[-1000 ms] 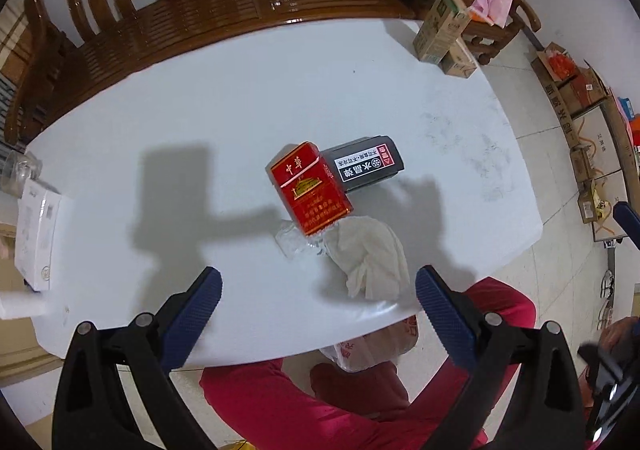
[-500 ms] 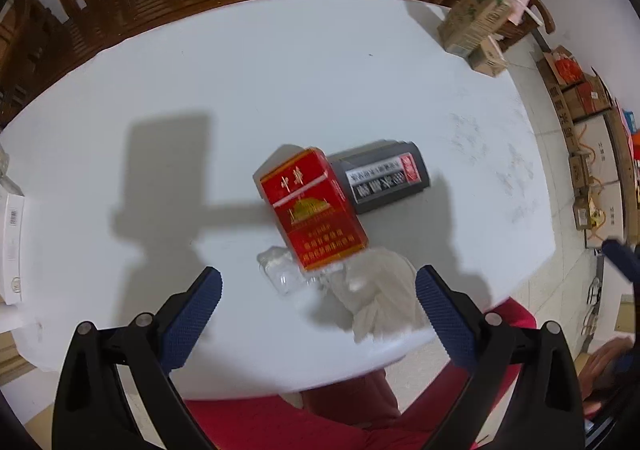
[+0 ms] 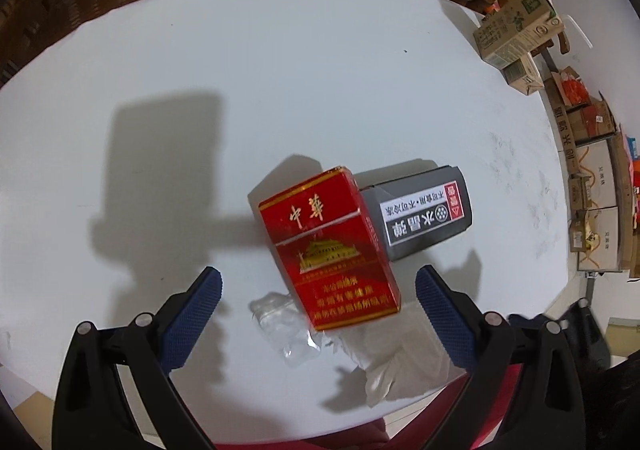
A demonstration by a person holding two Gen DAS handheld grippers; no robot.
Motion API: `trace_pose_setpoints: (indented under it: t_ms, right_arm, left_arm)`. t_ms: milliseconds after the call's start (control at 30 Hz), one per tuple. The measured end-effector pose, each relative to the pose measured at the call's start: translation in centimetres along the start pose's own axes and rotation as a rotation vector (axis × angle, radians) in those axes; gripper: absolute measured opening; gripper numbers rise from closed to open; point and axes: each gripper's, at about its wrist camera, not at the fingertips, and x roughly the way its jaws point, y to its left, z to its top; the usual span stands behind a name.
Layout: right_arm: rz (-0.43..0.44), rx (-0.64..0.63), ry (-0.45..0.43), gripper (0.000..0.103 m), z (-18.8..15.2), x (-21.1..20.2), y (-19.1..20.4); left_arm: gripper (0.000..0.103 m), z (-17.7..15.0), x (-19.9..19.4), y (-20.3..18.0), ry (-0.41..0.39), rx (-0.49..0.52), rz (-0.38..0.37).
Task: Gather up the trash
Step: 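Grasp the red cigarette pack with the left tool while the right tool grasps the white tissue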
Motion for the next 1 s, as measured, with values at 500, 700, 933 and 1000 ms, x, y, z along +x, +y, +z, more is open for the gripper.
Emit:
trace_pose_setpoints:
  t_ms: [500, 700, 933, 1000]
  right_arm:
    - [0.024, 0.038, 0.041, 0.095, -0.2, 4.7, -0.6]
    - [0.043, 0.065, 0.055, 0.064, -0.1, 5.4, -1.3]
    - [0.044, 0.057, 0.044, 0.041, 0.0, 5.5, -1.2]
    - [0.048, 0.060, 0.047, 0.033, 0.0, 5.5, -1.3]
  left_arm:
    - [0.091, 0.8, 2.7, 0.5, 0.011, -0.037, -0.055]
    - [0.074, 1.0, 3.3, 0.5, 0.024, -0.052, -0.105]
    - [0.061, 0.9, 3.1, 0.7, 0.022, -0.070, -0.153]
    - [0.061, 0.9, 3.1, 0.7, 0.014, -0.074, -0.152]
